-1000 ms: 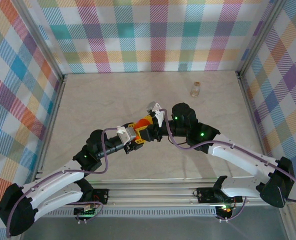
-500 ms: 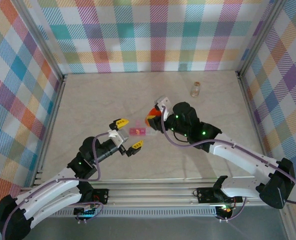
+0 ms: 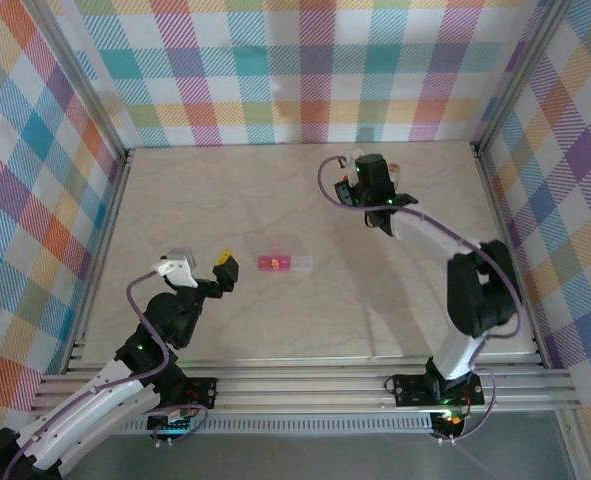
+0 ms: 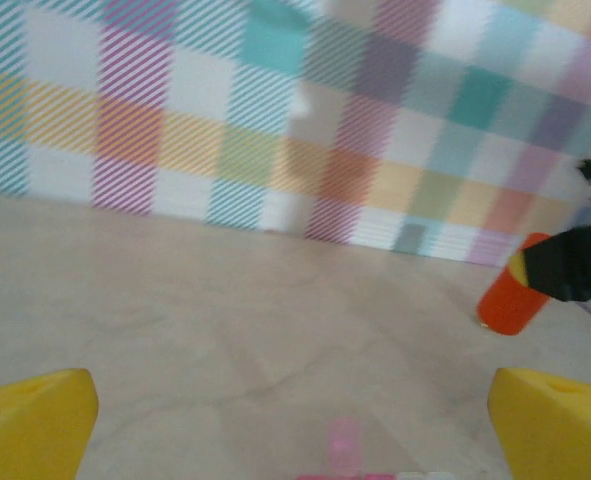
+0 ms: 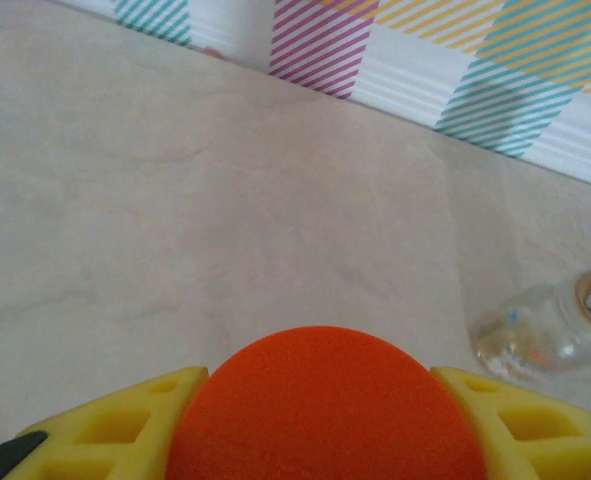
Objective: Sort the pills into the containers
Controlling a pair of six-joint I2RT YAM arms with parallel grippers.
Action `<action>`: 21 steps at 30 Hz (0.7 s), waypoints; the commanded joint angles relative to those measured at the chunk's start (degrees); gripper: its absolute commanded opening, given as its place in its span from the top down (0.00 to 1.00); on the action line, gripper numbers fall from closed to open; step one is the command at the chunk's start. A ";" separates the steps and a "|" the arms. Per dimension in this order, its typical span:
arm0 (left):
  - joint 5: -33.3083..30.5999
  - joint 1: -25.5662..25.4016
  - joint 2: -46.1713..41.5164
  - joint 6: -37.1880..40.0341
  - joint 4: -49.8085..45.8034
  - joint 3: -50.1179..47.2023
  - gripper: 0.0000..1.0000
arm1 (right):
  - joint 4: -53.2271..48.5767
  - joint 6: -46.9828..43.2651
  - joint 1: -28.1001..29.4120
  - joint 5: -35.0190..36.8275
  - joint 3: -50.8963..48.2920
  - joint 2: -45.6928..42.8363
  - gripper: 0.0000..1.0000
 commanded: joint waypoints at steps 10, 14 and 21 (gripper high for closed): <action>-4.64 2.42 1.88 -10.53 -5.63 0.53 0.00 | 1.51 2.28 -3.04 -1.04 16.05 16.83 0.72; -3.16 2.52 3.37 -10.62 -4.65 0.53 0.00 | 0.36 5.22 -4.35 -1.10 18.51 19.78 0.71; -2.56 2.71 4.99 -10.60 -4.31 0.95 0.00 | 0.62 7.82 -5.79 -2.59 19.58 22.28 0.69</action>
